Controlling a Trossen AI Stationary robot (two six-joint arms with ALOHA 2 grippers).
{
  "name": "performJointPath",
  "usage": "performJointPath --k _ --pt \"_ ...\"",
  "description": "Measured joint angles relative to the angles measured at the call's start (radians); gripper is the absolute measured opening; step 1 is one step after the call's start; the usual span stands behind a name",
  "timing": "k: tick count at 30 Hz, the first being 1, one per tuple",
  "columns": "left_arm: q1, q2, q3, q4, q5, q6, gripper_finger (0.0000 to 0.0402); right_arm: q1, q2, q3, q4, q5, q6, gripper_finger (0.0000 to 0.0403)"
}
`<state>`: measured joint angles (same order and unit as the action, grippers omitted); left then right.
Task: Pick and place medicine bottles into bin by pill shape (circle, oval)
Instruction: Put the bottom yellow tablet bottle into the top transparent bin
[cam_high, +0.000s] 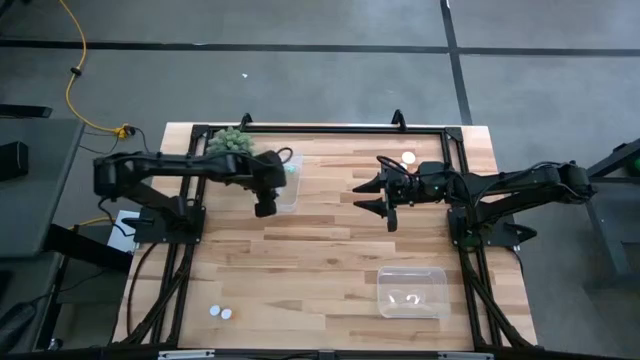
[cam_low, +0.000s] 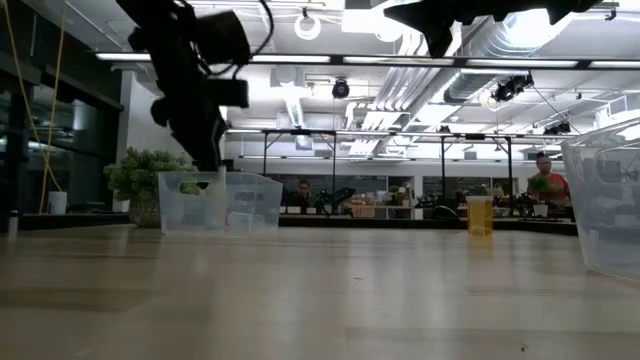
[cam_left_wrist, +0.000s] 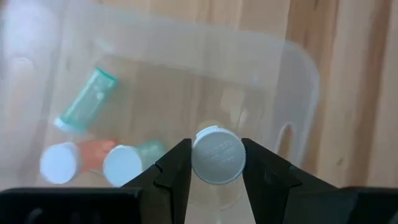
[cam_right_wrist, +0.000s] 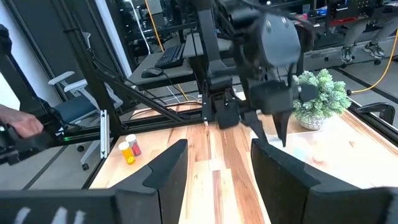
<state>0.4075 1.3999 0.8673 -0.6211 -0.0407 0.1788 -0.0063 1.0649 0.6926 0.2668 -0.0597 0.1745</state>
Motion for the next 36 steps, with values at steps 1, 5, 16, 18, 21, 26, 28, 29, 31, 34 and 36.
performJointPath --k 1,5,16,18,21,26,28,29,31,34,36 --pt "0.0 0.019 0.0 0.008 -0.004 0.014 0.0115 0.0 0.0 0.0 0.0 0.0 0.0 0.017" --pt "0.0 0.068 0.0 0.052 -0.006 0.042 0.0115 0.0 0.0 0.0 0.0 0.003 0.0 0.017" --pt "0.033 0.089 0.0 0.065 -0.015 0.045 0.0115 0.0 0.0 0.0 0.0 0.032 0.0 0.017" --pt "0.04 0.089 0.0 0.065 -0.008 0.044 0.0115 0.0 0.0 0.0 0.0 0.032 0.001 0.017" --pt "0.046 0.089 0.0 0.065 0.0 0.043 0.0116 0.0 0.0 0.0 0.0 0.032 0.002 0.017" --pt "0.046 0.089 0.0 0.064 0.003 0.05 0.0131 0.0 0.0 0.0 0.0 0.031 0.001 0.017" --pt "0.046 0.089 0.0 0.064 0.003 0.05 0.0139 0.0 0.0 0.0 0.0 0.031 0.001 0.017" --pt "0.046 0.089 0.0 0.063 0.003 0.05 0.0143 0.0 0.0 0.0 0.0 0.031 0.001 0.017" --pt "0.046 0.089 0.0 0.063 0.003 0.05 0.015 0.0 0.0 0.0 0.0 0.031 0.001 0.017" --pt "0.046 0.089 0.0 0.063 0.003 0.049 0.0158 0.0 0.0 0.0 0.0 0.031 0.001 0.017" --pt "0.046 0.089 0.0 0.064 0.002 0.044 0.0164 0.0 0.0 0.0 0.0 0.031 0.001 0.017"
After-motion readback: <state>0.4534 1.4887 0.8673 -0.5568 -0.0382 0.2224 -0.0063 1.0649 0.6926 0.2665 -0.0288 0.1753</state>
